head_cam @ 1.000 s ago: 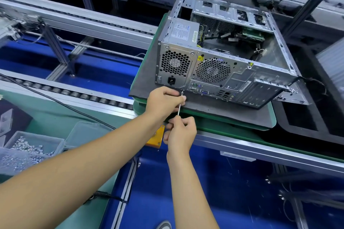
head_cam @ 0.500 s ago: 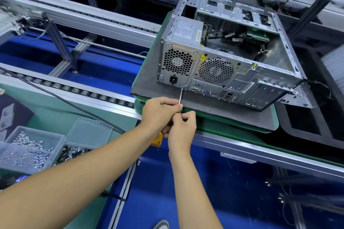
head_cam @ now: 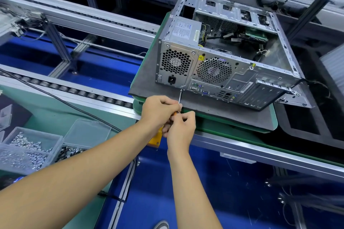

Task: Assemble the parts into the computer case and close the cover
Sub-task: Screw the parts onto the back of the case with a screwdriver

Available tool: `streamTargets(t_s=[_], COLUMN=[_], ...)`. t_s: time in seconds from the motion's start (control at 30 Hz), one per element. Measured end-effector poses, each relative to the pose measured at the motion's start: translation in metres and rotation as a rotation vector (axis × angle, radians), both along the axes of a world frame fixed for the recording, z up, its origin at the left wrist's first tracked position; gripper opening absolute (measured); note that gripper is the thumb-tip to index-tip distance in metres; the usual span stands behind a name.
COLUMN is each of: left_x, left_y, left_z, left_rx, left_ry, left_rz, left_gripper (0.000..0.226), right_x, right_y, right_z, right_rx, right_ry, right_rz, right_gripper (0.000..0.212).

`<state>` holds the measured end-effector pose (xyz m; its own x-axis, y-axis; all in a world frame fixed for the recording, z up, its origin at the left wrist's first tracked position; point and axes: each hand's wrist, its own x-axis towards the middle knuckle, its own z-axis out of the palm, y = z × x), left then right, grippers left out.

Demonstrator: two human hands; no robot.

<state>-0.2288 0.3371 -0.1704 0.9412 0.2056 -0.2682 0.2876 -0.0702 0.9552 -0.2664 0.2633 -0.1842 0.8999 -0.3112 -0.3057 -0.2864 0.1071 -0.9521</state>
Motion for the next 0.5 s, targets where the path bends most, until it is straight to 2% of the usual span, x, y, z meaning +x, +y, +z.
streamTargets(t_s=[0.5], left_x=[0.0013], left_y=[0.005], left_z=[-0.0042], left_rx=[-0.037], left_ry=[-0.034], left_rz=[-0.006], left_gripper=[0.008], right_x=[0.0013], right_y=[0.0057], right_z=[-0.0003], right_rx=[0.017], right_ry=[-0.019], right_rz=[-0.023], right_gripper=[0.015])
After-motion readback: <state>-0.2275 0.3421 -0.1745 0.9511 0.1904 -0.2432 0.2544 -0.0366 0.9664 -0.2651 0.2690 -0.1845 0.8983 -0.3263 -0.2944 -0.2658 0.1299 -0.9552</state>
